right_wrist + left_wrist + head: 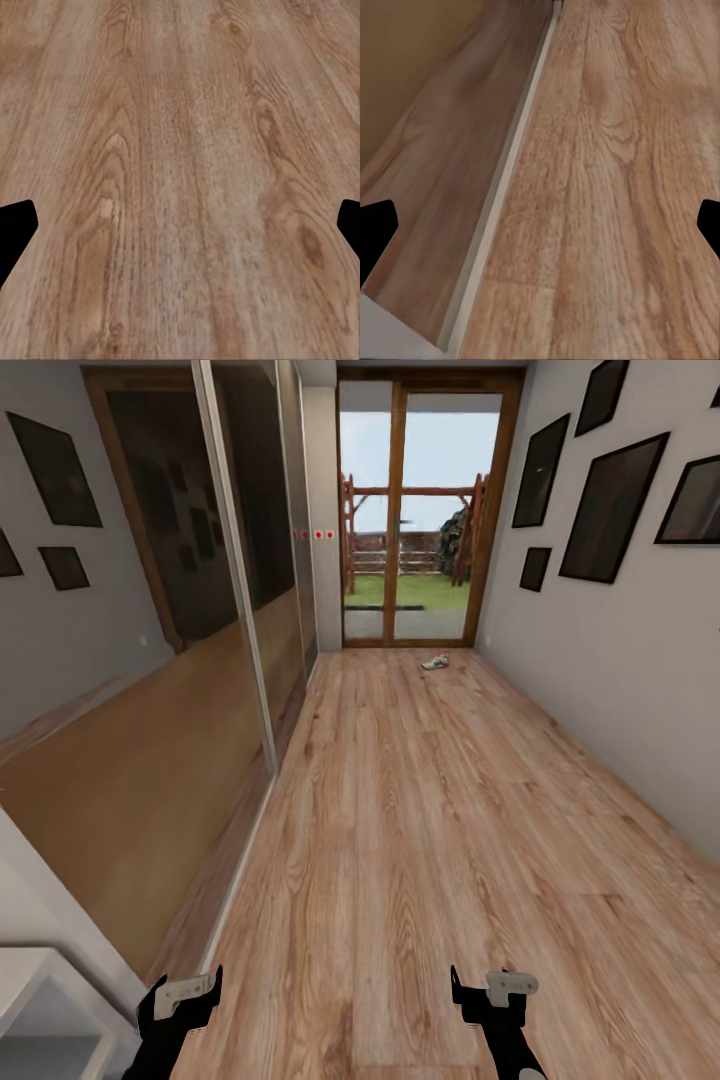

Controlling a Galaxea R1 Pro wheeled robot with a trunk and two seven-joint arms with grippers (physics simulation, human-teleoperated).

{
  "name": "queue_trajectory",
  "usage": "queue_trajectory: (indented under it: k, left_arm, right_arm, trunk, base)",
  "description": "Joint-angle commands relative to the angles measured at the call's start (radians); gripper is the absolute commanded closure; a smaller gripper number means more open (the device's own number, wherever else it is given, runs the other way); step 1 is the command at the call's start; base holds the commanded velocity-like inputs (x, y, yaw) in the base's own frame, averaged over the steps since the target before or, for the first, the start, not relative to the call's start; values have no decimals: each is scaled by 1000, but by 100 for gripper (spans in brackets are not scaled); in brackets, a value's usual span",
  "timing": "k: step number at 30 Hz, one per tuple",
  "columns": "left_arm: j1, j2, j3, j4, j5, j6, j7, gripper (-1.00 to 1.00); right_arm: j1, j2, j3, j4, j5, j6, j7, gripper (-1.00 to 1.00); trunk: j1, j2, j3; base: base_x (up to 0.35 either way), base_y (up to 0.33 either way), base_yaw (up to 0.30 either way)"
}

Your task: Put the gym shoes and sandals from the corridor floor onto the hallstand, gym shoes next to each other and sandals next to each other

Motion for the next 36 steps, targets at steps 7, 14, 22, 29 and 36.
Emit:
queue_trajectory:
  k: [7,14,22,29,36]
  left_arm:
    - [0,0,0,0,0,0,0,-100]
    - [0,0,-1,0,-1,0,0,-100]
    - [0,0,-1,0,-1,0,0,-100]
    - [0,0,0,0,-1,0,0,-100]
    - [0,0,0,0,-1,0,0,-100]
  right_arm:
    - [0,0,0,0,0,0,0,-100]
    - [0,0,0,0,0,0,0,-100]
    - [0,0,0,0,0,0,0,-100]
    - [0,0,0,0,0,0,0,-100]
    - [0,0,0,0,0,0,0,-100]
  trunk:
    - [0,0,0]
    - [0,0,0]
    - [0,0,0]
    - [0,0,0]
    - [0,0,0]
  base:
    - [226,0,0]
    - [131,0,0]
    - [50,0,0]
    - [84,0,0]
    - [217,0,0]
